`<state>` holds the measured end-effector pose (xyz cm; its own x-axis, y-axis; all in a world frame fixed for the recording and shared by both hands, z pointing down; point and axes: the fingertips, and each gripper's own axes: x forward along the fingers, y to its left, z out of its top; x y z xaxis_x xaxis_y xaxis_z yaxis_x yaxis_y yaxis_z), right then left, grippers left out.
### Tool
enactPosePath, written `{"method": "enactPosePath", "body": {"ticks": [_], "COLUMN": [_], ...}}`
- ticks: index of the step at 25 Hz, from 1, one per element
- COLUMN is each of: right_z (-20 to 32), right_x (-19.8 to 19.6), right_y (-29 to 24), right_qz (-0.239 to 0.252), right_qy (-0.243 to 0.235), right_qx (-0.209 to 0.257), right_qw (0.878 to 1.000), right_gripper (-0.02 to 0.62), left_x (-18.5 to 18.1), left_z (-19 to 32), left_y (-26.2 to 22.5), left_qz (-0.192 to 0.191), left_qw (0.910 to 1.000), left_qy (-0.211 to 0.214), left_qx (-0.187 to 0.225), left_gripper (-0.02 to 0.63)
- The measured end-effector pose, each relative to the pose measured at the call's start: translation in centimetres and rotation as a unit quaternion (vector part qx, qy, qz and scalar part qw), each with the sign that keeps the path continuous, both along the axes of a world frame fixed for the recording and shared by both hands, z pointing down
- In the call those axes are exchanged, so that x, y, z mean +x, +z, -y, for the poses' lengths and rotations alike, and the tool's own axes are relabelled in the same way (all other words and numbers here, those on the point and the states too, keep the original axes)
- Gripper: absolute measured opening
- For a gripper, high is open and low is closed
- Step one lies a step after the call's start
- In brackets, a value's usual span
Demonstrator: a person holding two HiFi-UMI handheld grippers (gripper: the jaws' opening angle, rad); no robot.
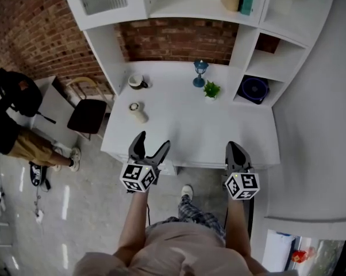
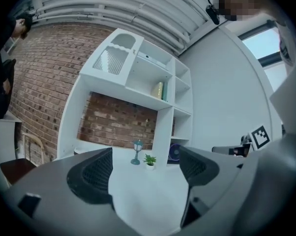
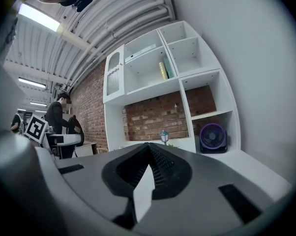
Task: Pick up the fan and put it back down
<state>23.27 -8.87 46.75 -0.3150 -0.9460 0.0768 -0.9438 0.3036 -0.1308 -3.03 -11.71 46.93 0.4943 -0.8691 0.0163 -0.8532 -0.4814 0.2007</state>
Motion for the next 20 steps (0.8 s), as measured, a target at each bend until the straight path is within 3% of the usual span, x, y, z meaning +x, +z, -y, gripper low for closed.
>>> {"method": "enactPosePath", "body": {"ticks": [7, 20], "right_z": [9.3, 16.5], "right_x": [0.4, -2.3], "right_y": [-0.7, -0.8], "right_qz": [0.003, 0.008], "right_qy": [-0.026, -0.045], "right_qx": [-0.007, -0.014], "right_qw": [1.000, 0.999], "right_gripper": [0.015, 0.015], "left_x": [1.4, -2.6], "left_z": [7.9, 13.6], "left_y": [-0.3, 1.2], "left_qz": [0.021, 0.026], "left_qw": [0.9995, 0.9965], "left_qy": [-0.021, -0.071], "left_qx": [-0.005, -0.038], "left_gripper": [0.402, 0.402]}}
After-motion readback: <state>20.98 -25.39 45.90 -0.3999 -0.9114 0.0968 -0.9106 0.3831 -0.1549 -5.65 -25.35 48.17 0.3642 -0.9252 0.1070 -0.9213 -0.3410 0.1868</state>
